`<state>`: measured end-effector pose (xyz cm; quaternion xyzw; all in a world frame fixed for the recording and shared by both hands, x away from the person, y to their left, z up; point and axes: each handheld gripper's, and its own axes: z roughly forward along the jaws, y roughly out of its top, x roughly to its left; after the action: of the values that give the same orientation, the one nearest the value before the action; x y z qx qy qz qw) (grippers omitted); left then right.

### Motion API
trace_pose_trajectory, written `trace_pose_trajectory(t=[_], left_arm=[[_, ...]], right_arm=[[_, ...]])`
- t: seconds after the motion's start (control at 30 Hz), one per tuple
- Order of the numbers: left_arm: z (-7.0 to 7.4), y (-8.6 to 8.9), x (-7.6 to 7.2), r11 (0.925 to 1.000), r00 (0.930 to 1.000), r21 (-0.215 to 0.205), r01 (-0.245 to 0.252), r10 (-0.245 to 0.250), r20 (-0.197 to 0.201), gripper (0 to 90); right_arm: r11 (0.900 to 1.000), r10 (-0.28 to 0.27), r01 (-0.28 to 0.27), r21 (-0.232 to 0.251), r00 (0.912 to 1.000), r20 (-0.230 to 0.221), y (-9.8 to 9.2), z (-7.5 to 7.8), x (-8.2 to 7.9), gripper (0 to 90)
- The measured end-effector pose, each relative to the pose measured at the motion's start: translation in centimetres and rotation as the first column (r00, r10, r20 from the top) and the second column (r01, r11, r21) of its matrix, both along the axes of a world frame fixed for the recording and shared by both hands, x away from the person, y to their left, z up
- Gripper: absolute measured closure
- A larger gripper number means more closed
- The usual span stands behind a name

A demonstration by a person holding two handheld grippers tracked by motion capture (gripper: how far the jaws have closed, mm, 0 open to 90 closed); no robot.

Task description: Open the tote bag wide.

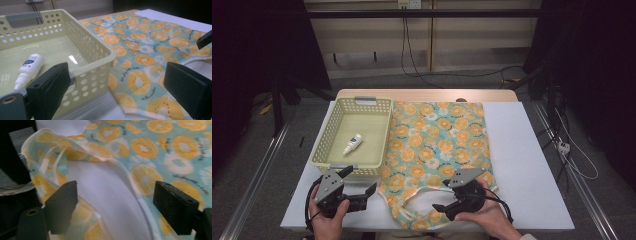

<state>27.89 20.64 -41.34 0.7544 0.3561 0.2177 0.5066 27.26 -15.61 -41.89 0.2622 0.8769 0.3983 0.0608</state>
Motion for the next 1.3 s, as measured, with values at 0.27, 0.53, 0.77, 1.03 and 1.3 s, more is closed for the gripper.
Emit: trace_pose_trajectory(t=[0.27,0.53,0.77,1.03,1.3], left_arm=[[0.0,-0.1,0.1,1.0000,1.0000,0.004,0.007,-0.007,-0.003,6.6],[0.0,-0.1,0.1,1.0000,1.0000,0.003,0.007,-0.007,-0.004,6.6],[0.0,-0.1,0.1,0.9999,0.9999,0.003,0.012,-0.012,-0.004,6.6],[0.0,-0.1,0.1,0.9999,0.9999,-0.001,0.012,-0.012,-0.003,6.6],[0.0,-0.1,0.1,0.9999,0.9999,0.000,0.013,-0.013,-0.003,6.6]], right_arm=[[0.997,0.077,-0.077,0.015,0.9967,-0.024,0.8,-0.6,-0.6,33.9],[0.989,0.142,-0.143,-0.030,0.9888,-0.047,1.5,-1.8,-1.0,48.5],[0.980,0.165,-0.171,-0.099,0.9839,-0.069,1.8,-2.8,-1.1,60.1],[0.974,0.168,-0.172,-0.148,0.9851,-0.036,2.1,-2.6,-1.5,73.9],[0.979,0.160,-0.168,-0.113,0.9839,-0.080,1.9,-2.7,-1.5,90.0]])
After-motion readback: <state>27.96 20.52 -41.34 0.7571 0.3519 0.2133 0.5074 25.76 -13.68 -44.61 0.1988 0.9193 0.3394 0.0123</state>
